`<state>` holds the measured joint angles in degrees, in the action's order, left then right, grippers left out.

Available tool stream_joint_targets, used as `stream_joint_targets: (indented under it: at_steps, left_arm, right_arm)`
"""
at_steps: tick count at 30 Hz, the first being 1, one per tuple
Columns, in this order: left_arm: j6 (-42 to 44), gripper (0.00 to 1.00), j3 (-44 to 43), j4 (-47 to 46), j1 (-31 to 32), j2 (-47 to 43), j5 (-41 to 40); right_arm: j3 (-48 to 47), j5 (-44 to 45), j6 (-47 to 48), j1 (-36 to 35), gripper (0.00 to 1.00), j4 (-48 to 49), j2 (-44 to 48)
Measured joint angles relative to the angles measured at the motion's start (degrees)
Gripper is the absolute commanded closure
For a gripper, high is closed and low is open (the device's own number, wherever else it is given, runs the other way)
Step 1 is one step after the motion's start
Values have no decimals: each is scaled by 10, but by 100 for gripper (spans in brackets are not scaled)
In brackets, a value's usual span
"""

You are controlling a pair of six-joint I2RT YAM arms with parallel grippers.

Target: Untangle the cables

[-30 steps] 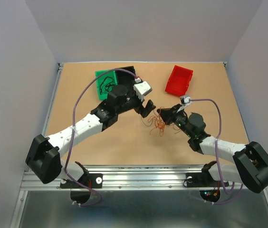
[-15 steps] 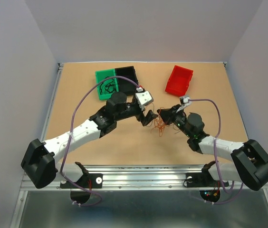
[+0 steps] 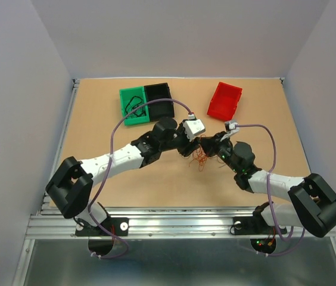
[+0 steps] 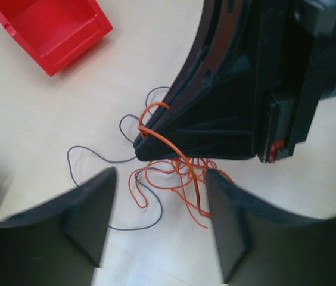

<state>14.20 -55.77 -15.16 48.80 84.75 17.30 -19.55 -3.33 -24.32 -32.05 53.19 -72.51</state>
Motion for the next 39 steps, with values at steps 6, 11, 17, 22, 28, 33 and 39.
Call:
stream_joint_targets:
  at_steps: [6,11,17,22,28,33,39]
  left_arm:
    - [2,100,-23,4,0,19,-37]
    - [-1,100,-21,-1,0,11,-80]
    - [-7,100,6,-2,-2,-86,-125]
    - [-12,100,-3,-13,-3,-170,-157]
    - [-11,100,-87,29,-4,-171,-206]
    - [-2,100,-174,48,-4,-166,-244]
    - [4,100,-212,61,-5,-151,-263]
  right_arm:
    - [0,0,0,-3,81,0,0]
    - [0,13,1,-3,72,0,-11]
    - [-4,28,1,-3,70,-5,-47]
    - [-14,35,-1,-3,86,-7,-63]
    - [-25,51,-6,-3,74,-9,-82]
    - [-26,54,-11,-3,38,-10,-90]
    - [-29,74,-11,-3,14,-11,-100]
